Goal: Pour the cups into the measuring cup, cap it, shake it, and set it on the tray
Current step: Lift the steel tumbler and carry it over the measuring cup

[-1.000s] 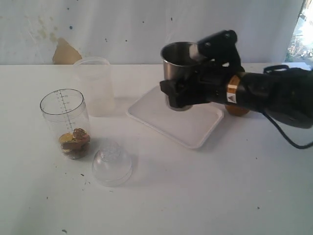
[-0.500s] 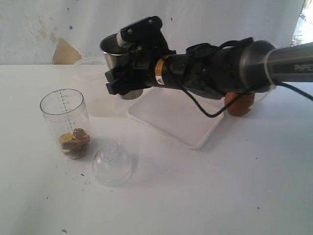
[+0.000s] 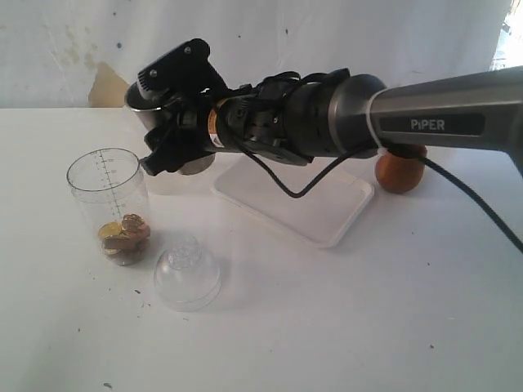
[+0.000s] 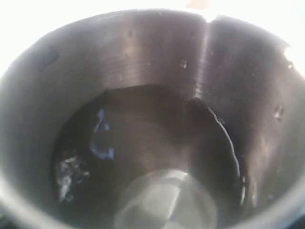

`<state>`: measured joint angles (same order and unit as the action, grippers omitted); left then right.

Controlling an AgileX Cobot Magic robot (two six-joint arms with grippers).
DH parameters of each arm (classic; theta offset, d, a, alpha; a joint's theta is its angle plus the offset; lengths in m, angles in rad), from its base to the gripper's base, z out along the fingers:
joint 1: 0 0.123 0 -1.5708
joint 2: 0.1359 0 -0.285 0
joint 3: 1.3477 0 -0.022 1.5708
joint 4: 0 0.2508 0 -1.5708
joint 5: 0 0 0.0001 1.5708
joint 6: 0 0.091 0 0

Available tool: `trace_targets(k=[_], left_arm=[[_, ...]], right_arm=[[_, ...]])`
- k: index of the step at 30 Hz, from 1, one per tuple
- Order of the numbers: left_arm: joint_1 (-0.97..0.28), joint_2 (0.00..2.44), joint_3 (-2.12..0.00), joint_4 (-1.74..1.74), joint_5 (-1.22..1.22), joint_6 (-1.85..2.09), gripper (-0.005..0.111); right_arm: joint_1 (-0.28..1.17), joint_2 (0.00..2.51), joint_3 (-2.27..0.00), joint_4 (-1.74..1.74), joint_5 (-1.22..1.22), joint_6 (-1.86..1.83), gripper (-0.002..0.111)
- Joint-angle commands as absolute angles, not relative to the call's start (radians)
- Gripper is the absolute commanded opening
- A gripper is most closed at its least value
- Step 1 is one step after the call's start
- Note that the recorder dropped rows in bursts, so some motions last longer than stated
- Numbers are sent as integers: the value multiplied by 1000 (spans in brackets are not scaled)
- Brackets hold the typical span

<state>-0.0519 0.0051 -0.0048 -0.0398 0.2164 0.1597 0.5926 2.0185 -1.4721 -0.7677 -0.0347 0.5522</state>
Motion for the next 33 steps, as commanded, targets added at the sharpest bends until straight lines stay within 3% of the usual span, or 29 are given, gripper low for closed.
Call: trace_targets(k=[1,33], left_arm=[[-52,0,0,-40,203,158,0],[-52,0,0,-40,203,158,0]], right_arm=[[598,2005,-1490,-766,-45,495,0],[627,2005,-1557,-768,22,25,0]])
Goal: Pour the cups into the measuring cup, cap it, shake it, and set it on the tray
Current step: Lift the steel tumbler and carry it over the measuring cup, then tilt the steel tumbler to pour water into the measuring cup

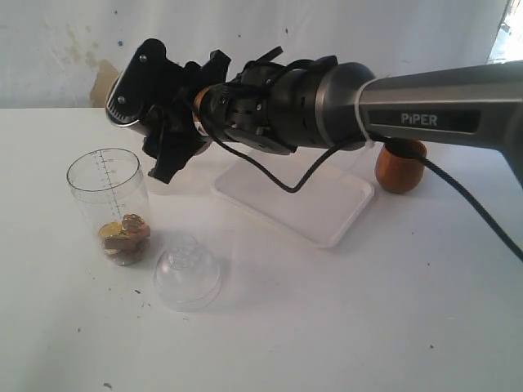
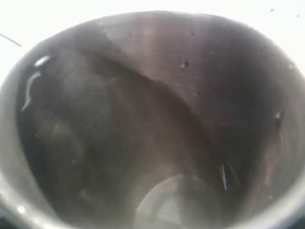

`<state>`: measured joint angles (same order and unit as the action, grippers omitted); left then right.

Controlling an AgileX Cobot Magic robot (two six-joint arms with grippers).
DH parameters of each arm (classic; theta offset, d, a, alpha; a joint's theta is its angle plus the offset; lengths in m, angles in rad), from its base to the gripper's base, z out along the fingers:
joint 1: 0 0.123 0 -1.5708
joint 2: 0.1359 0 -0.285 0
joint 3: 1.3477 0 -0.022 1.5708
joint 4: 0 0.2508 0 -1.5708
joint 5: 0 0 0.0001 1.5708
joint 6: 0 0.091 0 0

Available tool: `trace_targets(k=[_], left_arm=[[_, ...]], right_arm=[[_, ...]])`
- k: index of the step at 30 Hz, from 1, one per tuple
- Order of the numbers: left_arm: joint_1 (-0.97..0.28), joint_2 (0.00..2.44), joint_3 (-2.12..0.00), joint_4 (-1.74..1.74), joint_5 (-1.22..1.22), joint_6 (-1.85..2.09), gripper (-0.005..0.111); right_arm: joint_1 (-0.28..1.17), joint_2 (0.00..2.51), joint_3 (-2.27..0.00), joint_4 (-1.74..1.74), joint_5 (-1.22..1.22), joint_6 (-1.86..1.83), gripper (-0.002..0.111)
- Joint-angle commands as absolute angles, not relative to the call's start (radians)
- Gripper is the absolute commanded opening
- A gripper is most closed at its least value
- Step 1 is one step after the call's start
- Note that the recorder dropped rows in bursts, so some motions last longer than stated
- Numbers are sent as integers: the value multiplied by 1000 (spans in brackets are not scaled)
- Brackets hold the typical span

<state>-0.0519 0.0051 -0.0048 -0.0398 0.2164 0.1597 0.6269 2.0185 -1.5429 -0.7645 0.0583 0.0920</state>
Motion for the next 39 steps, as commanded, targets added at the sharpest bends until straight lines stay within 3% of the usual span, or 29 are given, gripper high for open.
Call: trace_targets(k=[1,39], left_arm=[[-52,0,0,-40,203,158,0],[-52,0,0,-40,203,158,0]], right_arm=[[627,2005,-1557,-768,22,11,0],[627,2036,-1606,-768,12,-255,0]])
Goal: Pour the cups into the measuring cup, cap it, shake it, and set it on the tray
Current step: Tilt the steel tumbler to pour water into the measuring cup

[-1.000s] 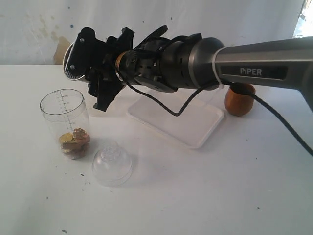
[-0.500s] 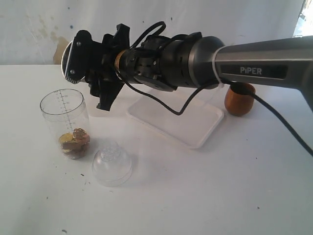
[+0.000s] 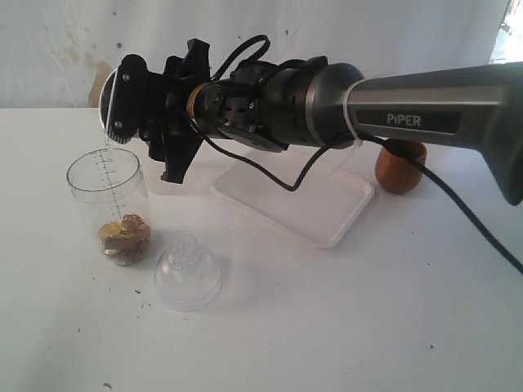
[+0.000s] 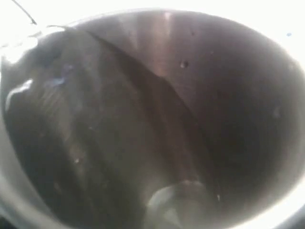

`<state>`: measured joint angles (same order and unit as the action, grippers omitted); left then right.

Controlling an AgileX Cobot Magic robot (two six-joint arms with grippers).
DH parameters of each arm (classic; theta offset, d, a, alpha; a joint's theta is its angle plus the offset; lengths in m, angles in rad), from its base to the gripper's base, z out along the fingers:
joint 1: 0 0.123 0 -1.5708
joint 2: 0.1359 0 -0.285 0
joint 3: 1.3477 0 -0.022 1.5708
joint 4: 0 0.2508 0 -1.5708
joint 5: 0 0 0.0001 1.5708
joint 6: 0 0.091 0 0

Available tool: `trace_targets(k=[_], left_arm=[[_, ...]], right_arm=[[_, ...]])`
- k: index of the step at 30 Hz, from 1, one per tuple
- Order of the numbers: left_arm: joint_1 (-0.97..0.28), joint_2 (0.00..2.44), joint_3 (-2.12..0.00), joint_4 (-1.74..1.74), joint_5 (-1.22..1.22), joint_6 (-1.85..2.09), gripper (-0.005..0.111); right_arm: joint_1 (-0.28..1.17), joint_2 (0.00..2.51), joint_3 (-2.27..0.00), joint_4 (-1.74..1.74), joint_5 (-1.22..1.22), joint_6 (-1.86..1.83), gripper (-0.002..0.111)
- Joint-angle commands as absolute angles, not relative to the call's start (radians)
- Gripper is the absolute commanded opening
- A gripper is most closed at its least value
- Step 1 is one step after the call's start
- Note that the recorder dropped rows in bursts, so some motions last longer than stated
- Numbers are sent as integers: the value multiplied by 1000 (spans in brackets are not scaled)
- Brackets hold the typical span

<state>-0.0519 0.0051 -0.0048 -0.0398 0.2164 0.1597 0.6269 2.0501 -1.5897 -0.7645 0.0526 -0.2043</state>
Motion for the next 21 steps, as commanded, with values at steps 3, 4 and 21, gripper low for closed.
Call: trace_targets(k=[3,4,21], left_arm=[[-52,0,0,-40,203,158,0],[-52,0,0,-40,203,158,0],[-52,0,0,-40,203,158,0]], right_arm=[[627,2036,-1606,-768,10,-267,0],[627,2036,-1606,-768,8,-267,0],[627,2036,-1606,-768,-27,-449,0]])
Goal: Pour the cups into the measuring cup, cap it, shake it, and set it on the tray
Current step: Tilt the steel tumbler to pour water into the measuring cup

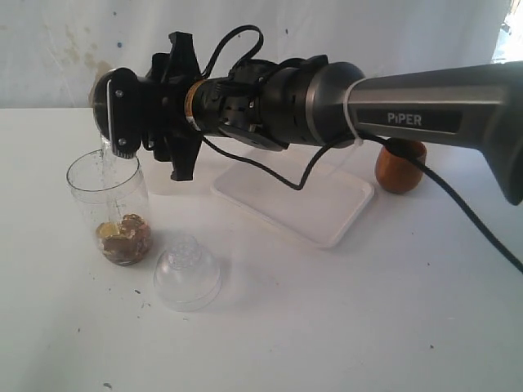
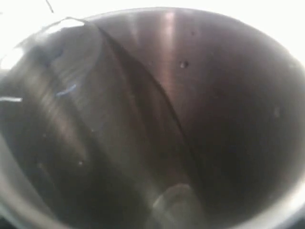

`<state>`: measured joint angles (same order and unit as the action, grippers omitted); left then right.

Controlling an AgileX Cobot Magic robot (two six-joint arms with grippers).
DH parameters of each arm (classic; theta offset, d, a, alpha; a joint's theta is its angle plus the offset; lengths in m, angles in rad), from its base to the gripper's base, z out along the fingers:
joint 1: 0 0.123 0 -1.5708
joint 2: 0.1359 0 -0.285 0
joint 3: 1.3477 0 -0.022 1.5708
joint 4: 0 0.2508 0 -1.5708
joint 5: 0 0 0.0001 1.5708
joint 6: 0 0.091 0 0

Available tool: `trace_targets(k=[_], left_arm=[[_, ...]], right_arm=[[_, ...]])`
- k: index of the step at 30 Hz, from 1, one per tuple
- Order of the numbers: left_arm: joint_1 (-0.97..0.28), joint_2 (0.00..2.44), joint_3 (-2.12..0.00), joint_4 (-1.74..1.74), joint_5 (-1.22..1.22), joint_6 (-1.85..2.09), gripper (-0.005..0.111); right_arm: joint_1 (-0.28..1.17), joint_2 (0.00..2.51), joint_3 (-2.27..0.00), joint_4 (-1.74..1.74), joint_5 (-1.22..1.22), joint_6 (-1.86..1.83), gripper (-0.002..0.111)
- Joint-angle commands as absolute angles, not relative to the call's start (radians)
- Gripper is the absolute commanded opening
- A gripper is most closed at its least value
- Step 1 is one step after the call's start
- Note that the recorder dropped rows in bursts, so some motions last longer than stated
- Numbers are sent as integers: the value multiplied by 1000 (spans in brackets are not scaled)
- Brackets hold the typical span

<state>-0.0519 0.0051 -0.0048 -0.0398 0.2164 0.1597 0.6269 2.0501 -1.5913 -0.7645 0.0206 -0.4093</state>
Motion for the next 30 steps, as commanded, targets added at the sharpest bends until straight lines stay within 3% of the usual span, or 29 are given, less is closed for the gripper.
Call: trace_targets(k=[1,30], left_arm=[[-52,0,0,-40,203,158,0],[-52,0,0,-40,203,158,0]], right_arm=[[627,2036,-1606,-768,-29,-448,0],[627,2036,-1606,-768,-30,-605,0]])
